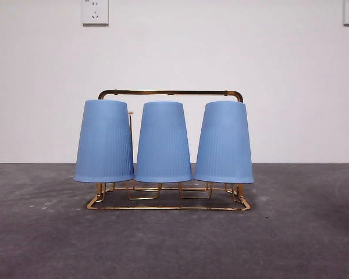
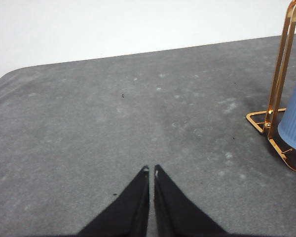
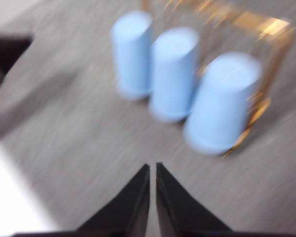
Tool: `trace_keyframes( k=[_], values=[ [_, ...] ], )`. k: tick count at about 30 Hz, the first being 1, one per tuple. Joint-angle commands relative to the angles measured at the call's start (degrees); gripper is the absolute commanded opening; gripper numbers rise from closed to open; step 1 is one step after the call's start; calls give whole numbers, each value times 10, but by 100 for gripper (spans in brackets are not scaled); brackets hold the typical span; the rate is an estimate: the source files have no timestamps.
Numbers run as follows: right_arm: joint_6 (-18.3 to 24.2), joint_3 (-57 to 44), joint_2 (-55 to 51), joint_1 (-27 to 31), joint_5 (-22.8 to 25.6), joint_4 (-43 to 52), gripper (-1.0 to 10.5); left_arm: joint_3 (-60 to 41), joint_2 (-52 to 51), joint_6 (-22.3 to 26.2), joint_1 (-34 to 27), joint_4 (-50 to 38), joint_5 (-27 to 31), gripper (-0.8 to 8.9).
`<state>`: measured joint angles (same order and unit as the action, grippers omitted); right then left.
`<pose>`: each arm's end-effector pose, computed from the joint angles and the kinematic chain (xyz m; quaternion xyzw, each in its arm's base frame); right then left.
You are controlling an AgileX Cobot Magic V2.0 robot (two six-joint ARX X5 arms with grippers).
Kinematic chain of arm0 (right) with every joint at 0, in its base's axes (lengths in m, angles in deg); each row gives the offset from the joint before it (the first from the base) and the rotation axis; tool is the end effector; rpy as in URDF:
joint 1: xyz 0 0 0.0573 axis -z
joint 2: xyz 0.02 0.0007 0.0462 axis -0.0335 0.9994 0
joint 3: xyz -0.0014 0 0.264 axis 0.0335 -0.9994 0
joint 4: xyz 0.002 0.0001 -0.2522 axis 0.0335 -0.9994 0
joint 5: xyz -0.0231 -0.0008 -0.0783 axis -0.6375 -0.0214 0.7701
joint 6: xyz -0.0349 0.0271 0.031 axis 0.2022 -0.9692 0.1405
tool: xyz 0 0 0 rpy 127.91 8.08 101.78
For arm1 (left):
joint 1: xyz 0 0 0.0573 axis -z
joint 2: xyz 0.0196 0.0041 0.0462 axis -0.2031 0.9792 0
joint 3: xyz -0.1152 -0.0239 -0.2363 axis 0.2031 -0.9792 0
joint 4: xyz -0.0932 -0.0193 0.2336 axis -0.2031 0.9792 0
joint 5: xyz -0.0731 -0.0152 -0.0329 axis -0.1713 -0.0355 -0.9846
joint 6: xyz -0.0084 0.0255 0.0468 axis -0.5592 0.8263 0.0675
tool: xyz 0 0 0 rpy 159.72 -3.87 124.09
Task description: Pick the top cup and place it on cupholder, pick up the mid cup and place it on cupholder, last pick the bottom cup and place it on cupholder.
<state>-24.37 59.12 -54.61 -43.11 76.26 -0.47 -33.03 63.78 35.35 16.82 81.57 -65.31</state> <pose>0.0845 0.0854 0.3145 0.0001 0.2533 0.3572 0.8990 0.0946 -0.0074 0.1571 0.0546 0.0721 -0.0306 0.9954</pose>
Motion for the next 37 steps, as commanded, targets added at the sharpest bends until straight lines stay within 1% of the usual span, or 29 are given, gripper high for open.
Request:
trace_keyframes(
  k=[1,5,7,10,13,16,19,22,28,33,34,37],
  values=[
    [38,-15,-30,65,1,59,15,-12,-1,-5,0,-9,2,9],
    [70,-61,-86,170,-7,123,15,-12,-1,-5,0,-9,1,9],
    [99,-94,-119,220,-7,157,15,-12,-1,-5,0,-9,1,9],
    [134,-144,-161,281,-7,197,15,-12,-1,-5,0,-9,2,9],
    [151,-196,-198,330,-5,241,15,-12,-1,-5,0,-9,1,9],
    [151,-251,-232,368,-5,286,15,-12,-1,-5,0,-9,1,9],
    [145,-304,-263,394,-5,318,15,-12,-1,-5,0,-9,1,9],
    [139,-345,-289,409,-5,331,15,-12,-1,-5,0,-9,2,9],
    [117,-409,-326,422,-4,349,15,-12,-1,-5,0,-9,1,9],
    [94,-443,-343,426,-4,348,15,-12,-1,-5,0,-9,1,9],
    [86,-449,-348,426,-4,340,15,-12,-1,-5,0,-9,1,9],
    [85,-449,-349,426,-4,304,15,-12,-1,-5,0,-9,1,9]
  ],
)
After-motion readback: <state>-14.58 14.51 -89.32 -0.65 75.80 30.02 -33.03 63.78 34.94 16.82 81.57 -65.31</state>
